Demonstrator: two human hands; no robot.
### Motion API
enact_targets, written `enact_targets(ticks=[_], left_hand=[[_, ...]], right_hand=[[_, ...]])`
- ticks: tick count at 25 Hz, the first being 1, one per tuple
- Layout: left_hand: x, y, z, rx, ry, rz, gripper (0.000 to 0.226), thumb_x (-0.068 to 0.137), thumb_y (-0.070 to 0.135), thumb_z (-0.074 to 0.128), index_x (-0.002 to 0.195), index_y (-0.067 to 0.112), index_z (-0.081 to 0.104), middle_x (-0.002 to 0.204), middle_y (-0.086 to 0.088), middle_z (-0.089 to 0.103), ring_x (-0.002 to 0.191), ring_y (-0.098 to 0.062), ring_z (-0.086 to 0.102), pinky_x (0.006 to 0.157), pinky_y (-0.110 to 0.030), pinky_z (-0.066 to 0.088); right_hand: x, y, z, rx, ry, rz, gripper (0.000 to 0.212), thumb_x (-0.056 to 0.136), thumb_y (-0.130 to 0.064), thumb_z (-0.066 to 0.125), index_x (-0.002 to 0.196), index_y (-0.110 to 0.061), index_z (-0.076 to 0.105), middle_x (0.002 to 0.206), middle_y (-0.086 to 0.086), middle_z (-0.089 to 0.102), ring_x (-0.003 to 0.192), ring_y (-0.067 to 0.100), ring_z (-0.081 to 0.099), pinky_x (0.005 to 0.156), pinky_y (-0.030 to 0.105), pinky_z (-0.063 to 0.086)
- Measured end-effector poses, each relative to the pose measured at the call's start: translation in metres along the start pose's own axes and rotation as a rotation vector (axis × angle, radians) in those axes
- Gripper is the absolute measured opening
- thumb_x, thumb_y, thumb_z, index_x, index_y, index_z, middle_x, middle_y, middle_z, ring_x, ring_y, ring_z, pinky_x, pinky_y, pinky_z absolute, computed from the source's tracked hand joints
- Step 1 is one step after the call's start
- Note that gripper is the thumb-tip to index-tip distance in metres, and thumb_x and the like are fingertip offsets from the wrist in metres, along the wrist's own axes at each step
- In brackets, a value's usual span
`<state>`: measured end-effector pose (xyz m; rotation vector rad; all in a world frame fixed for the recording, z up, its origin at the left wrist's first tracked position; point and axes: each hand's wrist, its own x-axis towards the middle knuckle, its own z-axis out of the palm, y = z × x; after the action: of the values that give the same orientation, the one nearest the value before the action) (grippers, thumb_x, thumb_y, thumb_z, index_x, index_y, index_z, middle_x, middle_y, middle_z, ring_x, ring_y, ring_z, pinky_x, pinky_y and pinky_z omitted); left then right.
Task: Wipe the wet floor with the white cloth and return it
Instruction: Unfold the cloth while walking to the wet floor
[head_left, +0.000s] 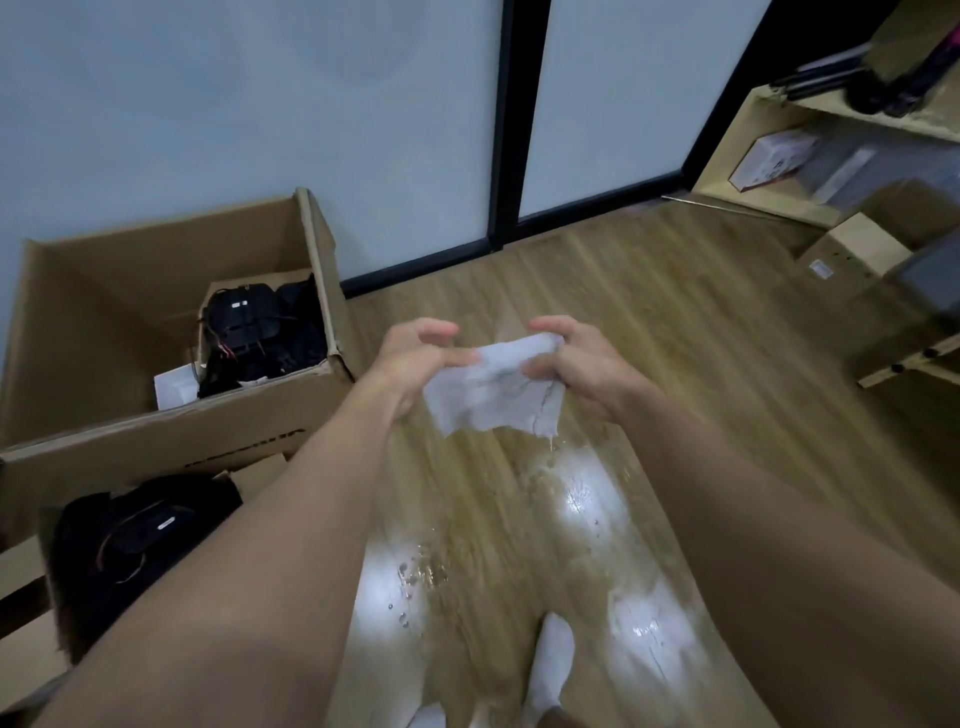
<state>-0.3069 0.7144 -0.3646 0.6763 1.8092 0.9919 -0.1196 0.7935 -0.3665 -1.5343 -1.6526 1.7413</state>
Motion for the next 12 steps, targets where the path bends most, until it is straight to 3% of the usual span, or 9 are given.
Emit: enact_targets(ticks=[2,3,5,6,9,12], left_hand=[[0.032,-0.016,0.024,0.379,-0.121,0.051,0.059,0.065,0.005,0.084,0.119,0.014,0.064,0.116,-0.001,0.061,0.105,-0.014,0.056,0.084,-0.023,0.046],[0.047,-0.026,0.036,0.543,-0.125,0.087,0.052,0.068,0.003,0.078,0.118,0.015,0.066,0.116,-0.002,0.063,0.106,-0.016,0.057,0.085,-0.025,0.048],[0.08,-0.046,0.057,0.689,-0.037,0.125,0.034,0.08,0.004,0.062,0.111,0.016,0.069,0.109,-0.009,0.068,0.102,-0.024,0.06,0.08,-0.028,0.05],[0.098,-0.058,0.065,0.759,0.041,0.13,0.03,0.085,0.007,0.055,0.109,0.018,0.069,0.105,-0.011,0.069,0.104,-0.027,0.057,0.079,-0.03,0.049],[0.161,-0.106,0.075,0.981,0.189,0.167,0.026,0.091,0.02,0.048,0.108,0.025,0.068,0.103,-0.008,0.069,0.11,-0.031,0.05,0.085,-0.035,0.044],[0.24,-0.178,0.083,0.914,0.203,0.138,0.021,0.092,0.029,0.05,0.105,0.025,0.066,0.104,-0.013,0.067,0.1,-0.038,0.06,0.074,-0.034,0.044]], right_hand=[[0.036,0.018,-0.014,-0.261,0.006,-0.052,0.055,0.075,-0.001,0.073,0.126,-0.013,0.059,0.123,0.009,0.06,0.11,0.022,0.059,0.093,0.027,0.049],[0.054,0.028,-0.018,-0.354,0.026,-0.104,0.046,0.078,-0.003,0.072,0.122,-0.008,0.062,0.117,0.011,0.064,0.105,0.022,0.06,0.083,0.019,0.046],[0.093,0.052,-0.018,-0.483,0.042,-0.2,0.021,0.084,-0.011,0.069,0.105,-0.006,0.069,0.096,0.011,0.069,0.089,0.024,0.062,0.06,0.014,0.037],[0.114,0.065,-0.016,-0.533,0.052,-0.216,0.015,0.086,-0.016,0.067,0.098,-0.008,0.07,0.088,0.009,0.067,0.084,0.024,0.06,0.057,0.015,0.036],[0.185,0.112,-0.002,-0.689,0.073,-0.246,0.024,0.092,-0.031,0.061,0.088,-0.008,0.068,0.091,0.008,0.059,0.086,0.022,0.055,0.068,0.028,0.036],[0.27,0.181,0.024,-0.763,0.048,-0.347,0.029,0.095,-0.03,0.056,0.092,-0.006,0.071,0.096,0.012,0.064,0.094,0.028,0.058,0.081,0.035,0.04]])
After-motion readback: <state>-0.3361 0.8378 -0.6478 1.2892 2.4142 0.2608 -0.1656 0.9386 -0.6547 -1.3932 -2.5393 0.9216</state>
